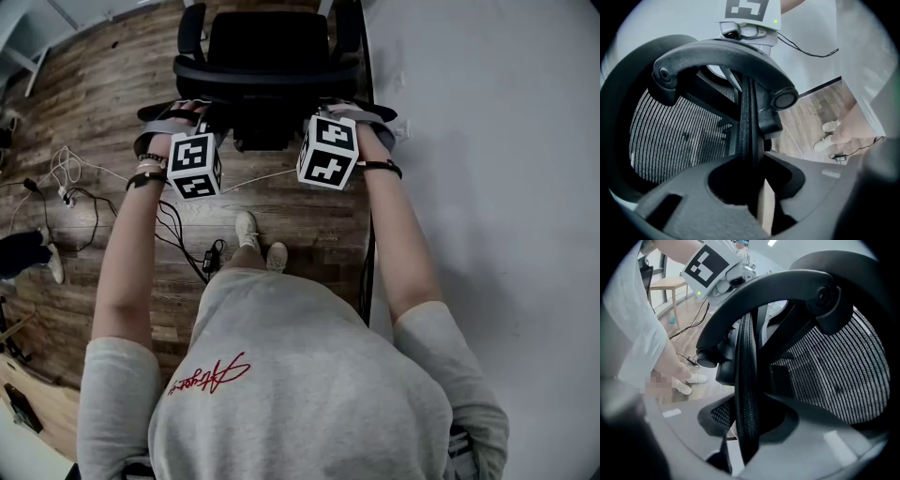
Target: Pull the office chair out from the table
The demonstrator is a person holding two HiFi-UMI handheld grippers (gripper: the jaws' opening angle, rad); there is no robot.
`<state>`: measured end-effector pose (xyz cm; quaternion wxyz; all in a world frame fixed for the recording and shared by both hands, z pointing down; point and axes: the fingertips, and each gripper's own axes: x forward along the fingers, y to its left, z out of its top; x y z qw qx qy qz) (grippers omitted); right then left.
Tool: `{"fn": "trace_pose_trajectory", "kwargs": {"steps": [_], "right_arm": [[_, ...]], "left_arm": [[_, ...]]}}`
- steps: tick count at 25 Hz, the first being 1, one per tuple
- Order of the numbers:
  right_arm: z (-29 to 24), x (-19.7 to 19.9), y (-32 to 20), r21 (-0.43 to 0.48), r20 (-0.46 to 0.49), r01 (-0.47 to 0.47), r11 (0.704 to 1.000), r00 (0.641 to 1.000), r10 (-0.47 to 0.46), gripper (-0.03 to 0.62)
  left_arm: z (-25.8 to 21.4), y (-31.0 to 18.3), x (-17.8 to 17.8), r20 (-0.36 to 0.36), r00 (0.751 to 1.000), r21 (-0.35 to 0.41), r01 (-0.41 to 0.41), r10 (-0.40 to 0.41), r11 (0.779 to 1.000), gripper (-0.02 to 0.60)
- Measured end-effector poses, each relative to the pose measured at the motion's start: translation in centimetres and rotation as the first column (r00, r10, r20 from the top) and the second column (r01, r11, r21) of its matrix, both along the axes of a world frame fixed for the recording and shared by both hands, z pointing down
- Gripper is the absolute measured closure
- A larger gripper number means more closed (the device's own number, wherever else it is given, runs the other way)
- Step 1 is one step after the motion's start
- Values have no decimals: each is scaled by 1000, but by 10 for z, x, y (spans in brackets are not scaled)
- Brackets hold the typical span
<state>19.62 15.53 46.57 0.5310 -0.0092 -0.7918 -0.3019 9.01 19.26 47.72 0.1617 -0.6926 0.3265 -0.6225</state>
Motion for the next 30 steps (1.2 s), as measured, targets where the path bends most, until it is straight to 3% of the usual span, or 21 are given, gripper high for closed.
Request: {"fn": "trace_pose_trajectory", "kwargs": {"steps": [30], "right_arm": [[0,17,48,3,1,-36,999,999,36,476]], "left_arm": [[-1,47,18,-1,999,8,-38,38,999,492]]}}
